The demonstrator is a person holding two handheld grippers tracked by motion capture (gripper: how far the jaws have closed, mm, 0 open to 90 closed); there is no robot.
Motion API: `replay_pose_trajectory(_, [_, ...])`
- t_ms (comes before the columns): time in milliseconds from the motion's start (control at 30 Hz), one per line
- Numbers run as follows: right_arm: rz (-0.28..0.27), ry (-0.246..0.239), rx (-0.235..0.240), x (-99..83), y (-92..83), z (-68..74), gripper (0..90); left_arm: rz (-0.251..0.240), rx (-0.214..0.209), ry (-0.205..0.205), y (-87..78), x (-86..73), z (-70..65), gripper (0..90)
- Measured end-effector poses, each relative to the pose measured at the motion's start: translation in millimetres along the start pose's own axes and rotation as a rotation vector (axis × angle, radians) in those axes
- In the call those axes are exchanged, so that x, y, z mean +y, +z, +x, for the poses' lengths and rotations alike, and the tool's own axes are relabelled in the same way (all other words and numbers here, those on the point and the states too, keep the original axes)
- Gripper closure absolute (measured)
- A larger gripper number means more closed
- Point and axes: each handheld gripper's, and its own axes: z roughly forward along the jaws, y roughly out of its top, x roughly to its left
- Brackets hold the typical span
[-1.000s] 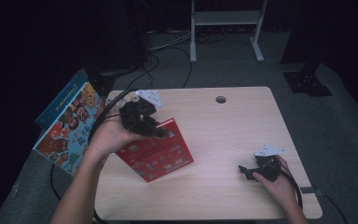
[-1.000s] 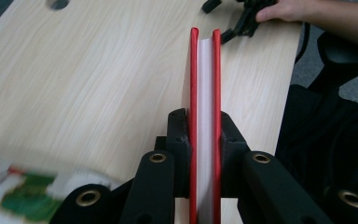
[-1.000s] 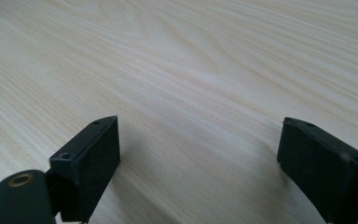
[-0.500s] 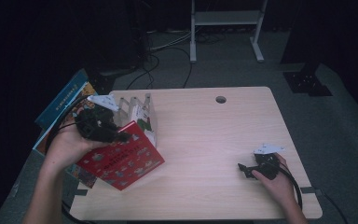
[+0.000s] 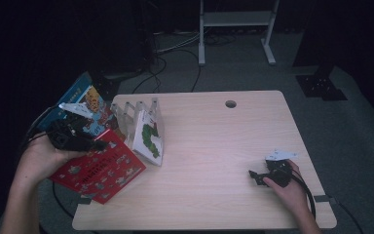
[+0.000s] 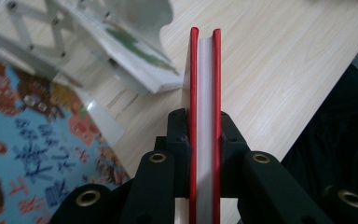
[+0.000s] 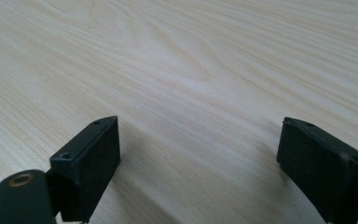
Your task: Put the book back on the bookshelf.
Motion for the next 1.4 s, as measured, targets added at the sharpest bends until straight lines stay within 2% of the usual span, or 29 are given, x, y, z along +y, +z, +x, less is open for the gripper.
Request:
replay_pose_trajectory(200, [0.000,0.000,-0.001,0.0,0.0,0.0,12.4,0.004,0.017,-0.047,-0.1,-4.0,15.8,78.8])
replay_pose_trajectory(533, [0.000,0.000,-0.001,0.0,0.0,0.1,12.4,0.012,0.042,-0.107,8.8,-0.3,38.2,78.8])
replay_pose_trajectory(900, [0.001,-0.004,-0.002,0.0,0.0,0.1,12.4,0.009,0.069,-0.146,17.9,18.5,58.6,78.8])
replay_pose_trajectory(1033, [0.001,-0.003,-0.002,0.0,0.1,0.1,12.4,0.024,0.089,-0.166,22.7,25.9,67.8,78.8])
replay_pose_trajectory(1267, [0.000,-0.006,-0.003,-0.1,0.1,0.0,12.4,0.031,0.119,-0.199,31.0,43.2,82.2,78.8])
replay_pose_trajectory(1400, [0.001,-0.003,-0.003,0.0,0.0,0.2,12.4,0.034,0.124,-0.203,35.8,52.9,90.4,78.8])
